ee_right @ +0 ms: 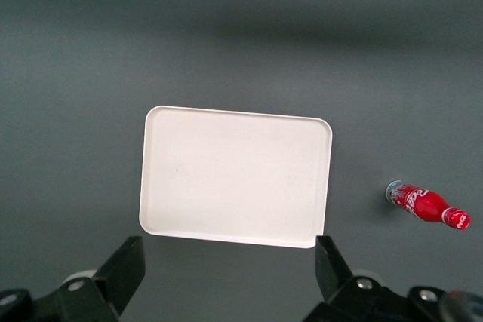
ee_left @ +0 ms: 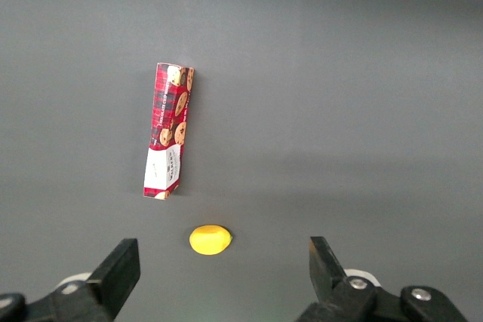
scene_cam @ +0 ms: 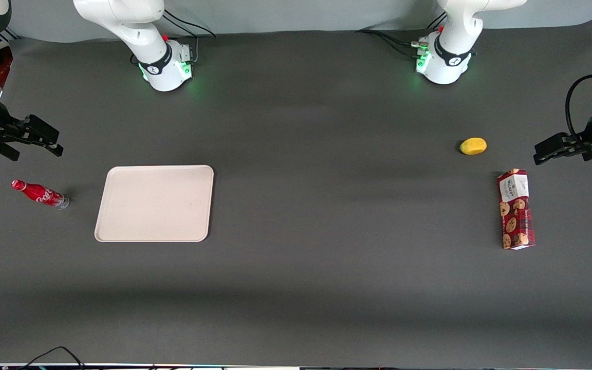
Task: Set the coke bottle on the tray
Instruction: 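Move the right gripper down toward the red Coca-Cola bottle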
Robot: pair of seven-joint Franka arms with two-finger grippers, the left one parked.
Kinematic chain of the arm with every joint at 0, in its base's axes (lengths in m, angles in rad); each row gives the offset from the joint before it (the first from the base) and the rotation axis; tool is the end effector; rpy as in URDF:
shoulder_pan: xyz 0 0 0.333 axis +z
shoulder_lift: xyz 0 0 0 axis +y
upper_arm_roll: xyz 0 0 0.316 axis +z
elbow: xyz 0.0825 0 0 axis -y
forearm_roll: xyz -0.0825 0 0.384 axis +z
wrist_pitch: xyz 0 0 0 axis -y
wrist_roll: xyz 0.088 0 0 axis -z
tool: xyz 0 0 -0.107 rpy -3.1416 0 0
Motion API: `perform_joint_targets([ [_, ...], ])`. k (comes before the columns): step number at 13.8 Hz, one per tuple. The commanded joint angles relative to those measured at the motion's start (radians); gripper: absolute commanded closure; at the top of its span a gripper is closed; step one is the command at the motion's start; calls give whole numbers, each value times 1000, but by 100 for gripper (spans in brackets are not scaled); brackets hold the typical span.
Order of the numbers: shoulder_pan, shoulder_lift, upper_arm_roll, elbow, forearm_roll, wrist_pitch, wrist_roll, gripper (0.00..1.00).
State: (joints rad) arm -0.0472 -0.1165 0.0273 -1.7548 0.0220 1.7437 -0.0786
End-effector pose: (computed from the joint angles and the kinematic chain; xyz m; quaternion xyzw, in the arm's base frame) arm 0.5326 -0.0078 0.6157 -0.9982 -0.0280 -0.0530 0.0067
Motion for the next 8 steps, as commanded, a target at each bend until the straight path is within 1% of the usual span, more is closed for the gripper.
perform_joint_targets([
  [1,-3,0,8,-5,0,-18,29,0],
  [4,-3,6,8,-2,-2,-18,28,0],
  [7,-11,14,-7,-9,-17,-20,-18,0],
  [8,-19,14,-23,-37,-45,-16,-44,0],
])
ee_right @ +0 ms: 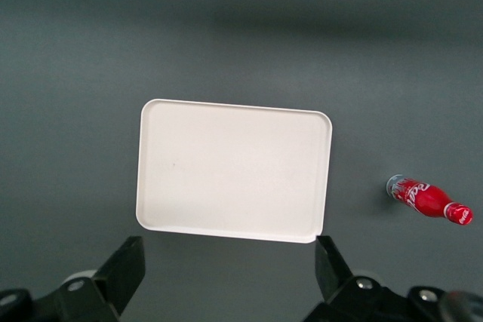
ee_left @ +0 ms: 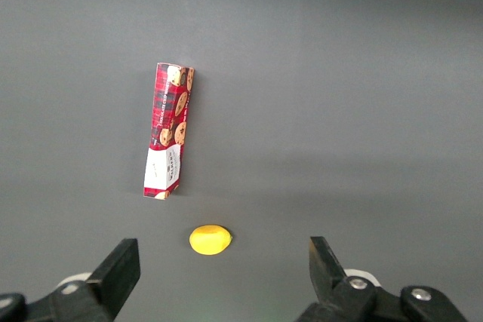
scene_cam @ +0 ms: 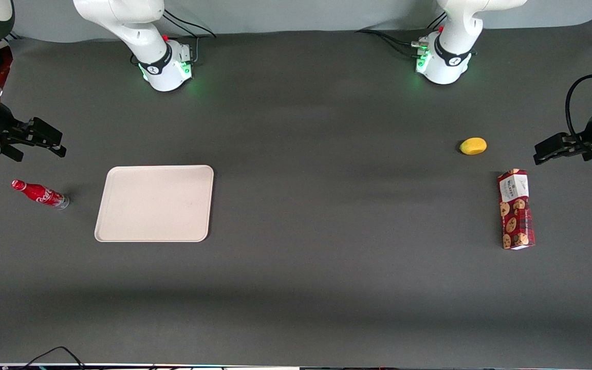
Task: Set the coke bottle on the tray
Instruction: 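Move the right gripper down toward the red Coca-Cola bottle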
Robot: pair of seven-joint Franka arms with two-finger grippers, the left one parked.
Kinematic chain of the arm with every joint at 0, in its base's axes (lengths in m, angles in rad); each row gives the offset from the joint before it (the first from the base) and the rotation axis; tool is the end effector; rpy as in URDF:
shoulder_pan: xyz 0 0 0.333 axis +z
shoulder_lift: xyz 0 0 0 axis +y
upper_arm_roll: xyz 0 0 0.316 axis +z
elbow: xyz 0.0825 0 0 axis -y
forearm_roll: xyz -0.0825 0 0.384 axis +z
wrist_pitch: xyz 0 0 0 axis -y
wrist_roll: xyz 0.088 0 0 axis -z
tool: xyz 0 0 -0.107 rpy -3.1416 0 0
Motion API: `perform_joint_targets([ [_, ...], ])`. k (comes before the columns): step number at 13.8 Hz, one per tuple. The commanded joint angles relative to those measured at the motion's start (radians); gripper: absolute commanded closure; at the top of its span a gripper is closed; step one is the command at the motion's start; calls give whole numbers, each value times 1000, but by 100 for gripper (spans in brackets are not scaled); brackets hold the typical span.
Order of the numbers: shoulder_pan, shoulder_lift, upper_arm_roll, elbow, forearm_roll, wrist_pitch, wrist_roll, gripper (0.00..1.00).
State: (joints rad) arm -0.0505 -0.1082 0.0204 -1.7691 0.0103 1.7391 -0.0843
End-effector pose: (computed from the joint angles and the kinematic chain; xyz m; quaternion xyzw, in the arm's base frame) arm 0.5337 -0.0146 0.6039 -0.9989 -0.0264 -0.0392 0.0018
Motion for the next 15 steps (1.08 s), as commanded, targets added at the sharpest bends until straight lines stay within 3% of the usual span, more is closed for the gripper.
perform_joint_targets([
  [1,-12,5,-58,-44,-64,-1,-101,0],
  [4,-14,39,-181,-78,-101,48,-297,0],
  [9,-15,76,-374,-252,-105,304,-543,0],
  [12,-19,148,-448,-303,-75,453,-679,0],
  [15,-22,212,-473,-303,-12,499,-747,0],
])
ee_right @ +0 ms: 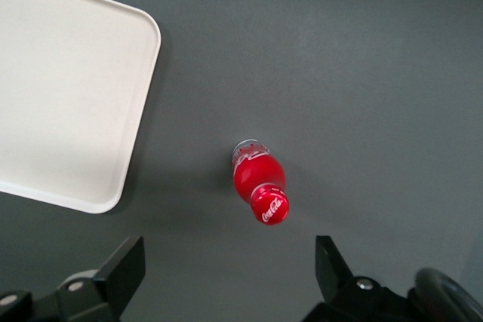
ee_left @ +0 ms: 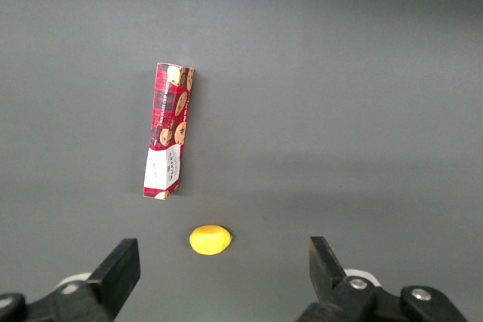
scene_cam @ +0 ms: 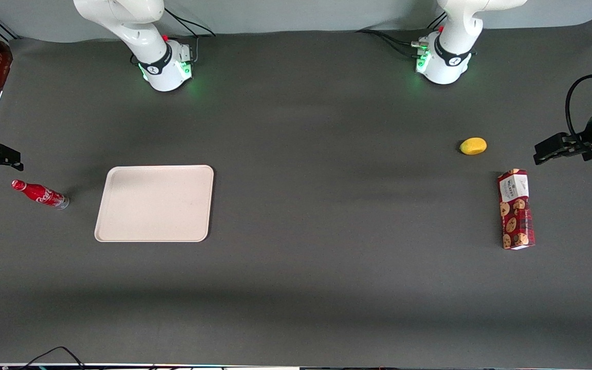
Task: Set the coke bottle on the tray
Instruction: 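Close the right gripper around the bottle's cap end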
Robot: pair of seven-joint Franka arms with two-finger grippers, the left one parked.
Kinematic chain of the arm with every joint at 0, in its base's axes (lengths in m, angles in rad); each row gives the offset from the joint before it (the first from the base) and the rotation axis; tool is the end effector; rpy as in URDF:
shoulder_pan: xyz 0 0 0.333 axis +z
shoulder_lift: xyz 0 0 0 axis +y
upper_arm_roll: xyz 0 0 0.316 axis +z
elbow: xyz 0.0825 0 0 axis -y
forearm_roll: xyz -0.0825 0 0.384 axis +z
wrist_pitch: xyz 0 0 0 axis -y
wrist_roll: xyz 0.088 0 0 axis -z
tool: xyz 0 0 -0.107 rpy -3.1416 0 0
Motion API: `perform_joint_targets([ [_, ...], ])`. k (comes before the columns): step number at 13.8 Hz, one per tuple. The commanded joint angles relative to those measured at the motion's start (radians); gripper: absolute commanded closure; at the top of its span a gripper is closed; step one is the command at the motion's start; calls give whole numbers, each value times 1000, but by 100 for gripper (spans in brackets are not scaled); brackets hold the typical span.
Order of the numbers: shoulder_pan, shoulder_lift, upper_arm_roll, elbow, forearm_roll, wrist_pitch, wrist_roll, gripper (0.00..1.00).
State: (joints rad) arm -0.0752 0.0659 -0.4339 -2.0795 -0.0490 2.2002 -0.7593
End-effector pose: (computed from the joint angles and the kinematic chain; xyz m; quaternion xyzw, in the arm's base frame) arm 0.4925 -0.2740 0.4049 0.9892 0.1392 0.0042 0.0454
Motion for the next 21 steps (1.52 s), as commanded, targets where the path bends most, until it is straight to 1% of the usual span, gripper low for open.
perform_joint_targets([
  [1,0,60,-26,9,75,59,-116,0],
  [3,-3,95,-46,9,124,87,-176,0],
  [4,-3,107,-46,9,136,90,-178,0],
  [9,-15,149,-46,7,144,122,-204,0],
  [12,-17,189,-51,9,219,142,-265,0],
  [16,-18,203,-57,9,222,150,-279,0],
  [17,-18,206,-59,9,222,150,-282,5],
  [18,-18,206,-59,10,224,150,-296,16],
  [21,-17,207,-59,13,229,150,-299,59],
])
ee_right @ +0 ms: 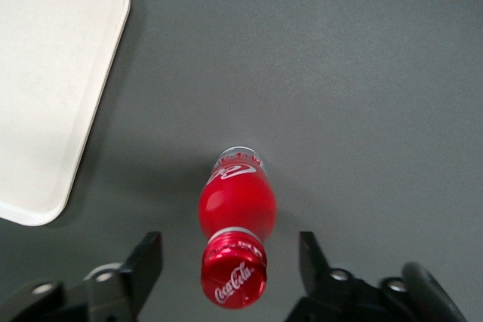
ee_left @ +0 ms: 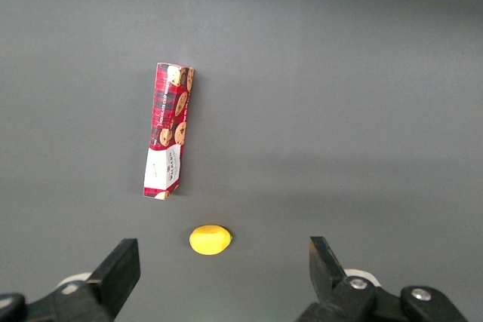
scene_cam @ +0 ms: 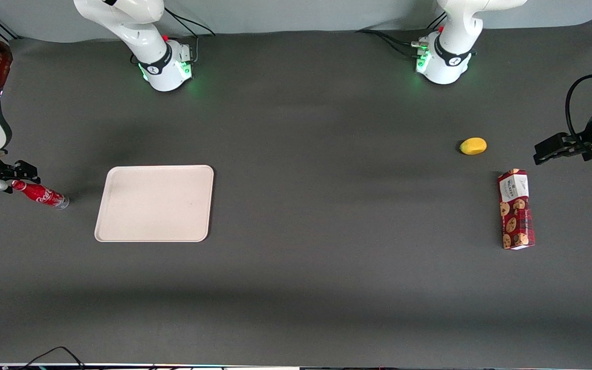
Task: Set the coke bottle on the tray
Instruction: 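Close the right gripper around the bottle's cap end, then carry the held bottle over the white tray's edge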
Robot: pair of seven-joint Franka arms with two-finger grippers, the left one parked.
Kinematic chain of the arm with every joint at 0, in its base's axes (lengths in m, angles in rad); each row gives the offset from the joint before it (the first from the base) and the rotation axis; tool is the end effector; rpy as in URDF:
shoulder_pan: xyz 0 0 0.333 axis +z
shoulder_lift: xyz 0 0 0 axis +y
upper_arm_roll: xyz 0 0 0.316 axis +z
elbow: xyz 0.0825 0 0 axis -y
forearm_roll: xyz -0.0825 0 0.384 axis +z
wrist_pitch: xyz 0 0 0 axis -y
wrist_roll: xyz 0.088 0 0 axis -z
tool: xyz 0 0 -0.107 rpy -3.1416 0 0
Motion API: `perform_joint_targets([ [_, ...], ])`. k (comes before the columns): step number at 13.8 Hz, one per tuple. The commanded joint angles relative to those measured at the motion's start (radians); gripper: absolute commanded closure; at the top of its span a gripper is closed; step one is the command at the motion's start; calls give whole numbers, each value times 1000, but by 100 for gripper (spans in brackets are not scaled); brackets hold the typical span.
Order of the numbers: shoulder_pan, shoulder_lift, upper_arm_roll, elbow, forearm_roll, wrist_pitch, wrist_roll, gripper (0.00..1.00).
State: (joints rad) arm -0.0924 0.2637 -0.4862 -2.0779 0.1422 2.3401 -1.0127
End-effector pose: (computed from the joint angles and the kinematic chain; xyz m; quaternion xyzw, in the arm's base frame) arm 0.4934 -0.3117 0.3182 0.9843 0.1755 0.0053 0.0185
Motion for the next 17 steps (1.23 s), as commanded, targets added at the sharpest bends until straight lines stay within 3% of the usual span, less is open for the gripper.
perform_joint_targets([
  [1,0,9,-6,12,37,8,-46,74],
  [3,2,9,-6,13,37,8,-46,100],
  [9,16,-20,-9,74,33,-40,-41,100],
  [12,28,-50,-5,203,20,-226,-18,100],
  [15,49,-66,14,379,-47,-445,49,100],
  [17,51,-84,73,478,-99,-578,130,100],
])
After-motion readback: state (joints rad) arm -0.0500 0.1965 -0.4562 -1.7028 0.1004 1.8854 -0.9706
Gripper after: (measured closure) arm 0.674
